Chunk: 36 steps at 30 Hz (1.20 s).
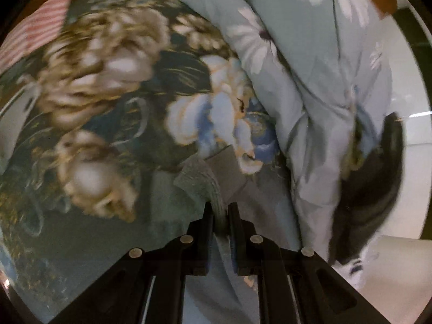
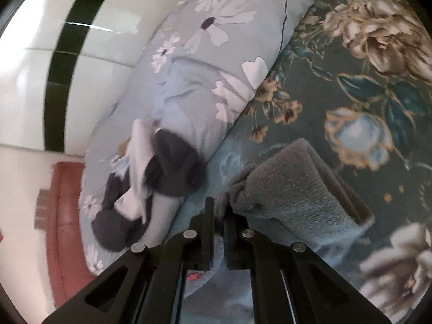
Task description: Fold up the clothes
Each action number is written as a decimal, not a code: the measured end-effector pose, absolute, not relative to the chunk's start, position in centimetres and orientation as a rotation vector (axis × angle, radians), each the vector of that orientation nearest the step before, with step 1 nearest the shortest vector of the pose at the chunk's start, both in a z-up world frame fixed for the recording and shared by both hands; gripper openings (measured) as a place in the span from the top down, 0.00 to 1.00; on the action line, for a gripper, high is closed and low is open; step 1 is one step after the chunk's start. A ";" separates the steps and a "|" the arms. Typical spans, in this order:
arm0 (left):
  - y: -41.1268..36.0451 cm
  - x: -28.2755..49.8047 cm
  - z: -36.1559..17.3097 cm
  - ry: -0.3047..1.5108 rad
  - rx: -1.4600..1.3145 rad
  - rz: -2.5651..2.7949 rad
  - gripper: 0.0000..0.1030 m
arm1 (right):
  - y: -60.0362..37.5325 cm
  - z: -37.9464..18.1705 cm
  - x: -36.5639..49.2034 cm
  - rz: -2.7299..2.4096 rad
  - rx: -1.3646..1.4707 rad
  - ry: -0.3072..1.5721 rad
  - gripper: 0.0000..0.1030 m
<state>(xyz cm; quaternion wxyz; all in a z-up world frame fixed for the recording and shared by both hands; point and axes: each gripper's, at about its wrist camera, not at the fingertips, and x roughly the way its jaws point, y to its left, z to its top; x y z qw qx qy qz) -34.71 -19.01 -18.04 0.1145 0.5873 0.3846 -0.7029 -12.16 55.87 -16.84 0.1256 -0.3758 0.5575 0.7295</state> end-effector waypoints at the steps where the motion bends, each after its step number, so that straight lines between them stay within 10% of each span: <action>1: -18.7 -35.6 -18.7 1.125 1.732 -2.055 0.89 | 56.1 -17.3 -13.0 2.112 -1.106 1.614 0.95; 15: -16.2 -41.0 -23.7 0.991 1.856 -2.207 0.84 | 57.5 -22.5 -18.3 2.006 -1.212 1.519 0.95; 22: -18.2 -39.3 -20.3 1.125 1.849 -2.364 0.47 | 57.3 -22.4 -19.0 2.004 -1.247 1.473 0.93; 28: -20.9 -36.5 -17.6 1.081 1.724 -2.427 0.40 | 56.6 -19.7 -19.0 2.111 -1.218 1.413 0.57; 36: -22.4 -31.2 -23.0 1.118 1.810 -2.284 0.39 | 55.0 -15.1 -13.2 2.289 -1.215 1.177 0.54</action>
